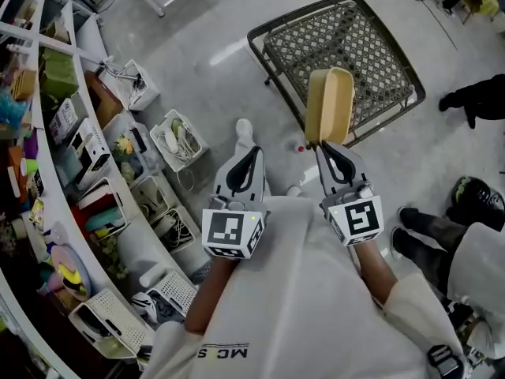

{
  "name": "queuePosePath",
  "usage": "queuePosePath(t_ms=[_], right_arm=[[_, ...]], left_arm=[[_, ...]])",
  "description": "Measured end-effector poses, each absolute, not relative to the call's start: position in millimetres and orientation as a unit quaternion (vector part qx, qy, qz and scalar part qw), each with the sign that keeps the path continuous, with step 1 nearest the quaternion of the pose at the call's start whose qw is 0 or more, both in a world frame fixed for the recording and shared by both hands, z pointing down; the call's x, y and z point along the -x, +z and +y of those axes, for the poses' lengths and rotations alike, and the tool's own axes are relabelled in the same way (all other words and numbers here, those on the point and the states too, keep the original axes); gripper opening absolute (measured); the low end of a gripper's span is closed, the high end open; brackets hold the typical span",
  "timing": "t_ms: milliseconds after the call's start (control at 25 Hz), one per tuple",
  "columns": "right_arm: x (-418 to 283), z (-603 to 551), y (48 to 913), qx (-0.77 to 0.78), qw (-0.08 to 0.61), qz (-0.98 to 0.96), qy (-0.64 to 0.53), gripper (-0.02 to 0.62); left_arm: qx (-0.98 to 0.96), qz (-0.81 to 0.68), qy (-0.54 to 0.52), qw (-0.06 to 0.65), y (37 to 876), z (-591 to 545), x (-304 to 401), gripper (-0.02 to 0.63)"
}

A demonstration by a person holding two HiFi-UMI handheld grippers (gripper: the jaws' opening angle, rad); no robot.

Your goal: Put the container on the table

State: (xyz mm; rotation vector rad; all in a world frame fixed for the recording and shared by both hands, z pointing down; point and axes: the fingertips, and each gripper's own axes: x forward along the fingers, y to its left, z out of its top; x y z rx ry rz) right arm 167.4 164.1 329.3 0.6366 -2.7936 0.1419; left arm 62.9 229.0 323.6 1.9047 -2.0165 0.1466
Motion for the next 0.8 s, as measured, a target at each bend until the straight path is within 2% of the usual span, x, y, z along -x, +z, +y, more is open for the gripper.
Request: queuePosePath(t_ms=[200,640,800], right_arm=[[-111,110,347,-0.260,0.171,-0.947,0.077,0.026],[29,8,333,-0.336,0.200,-0.916,0.084,0.026],[51,-7,333,-0.365,0.203,-0.904,0.089,0.026]], left_arm=[[-0.690,-0.696,0.048,0.194,325,164,13,0.023],[-0.745,-0.628,0.057,0.215,320,44,171,0.025],[-0.760,-0.611,0.064,0.212,322,17,201,0.025]])
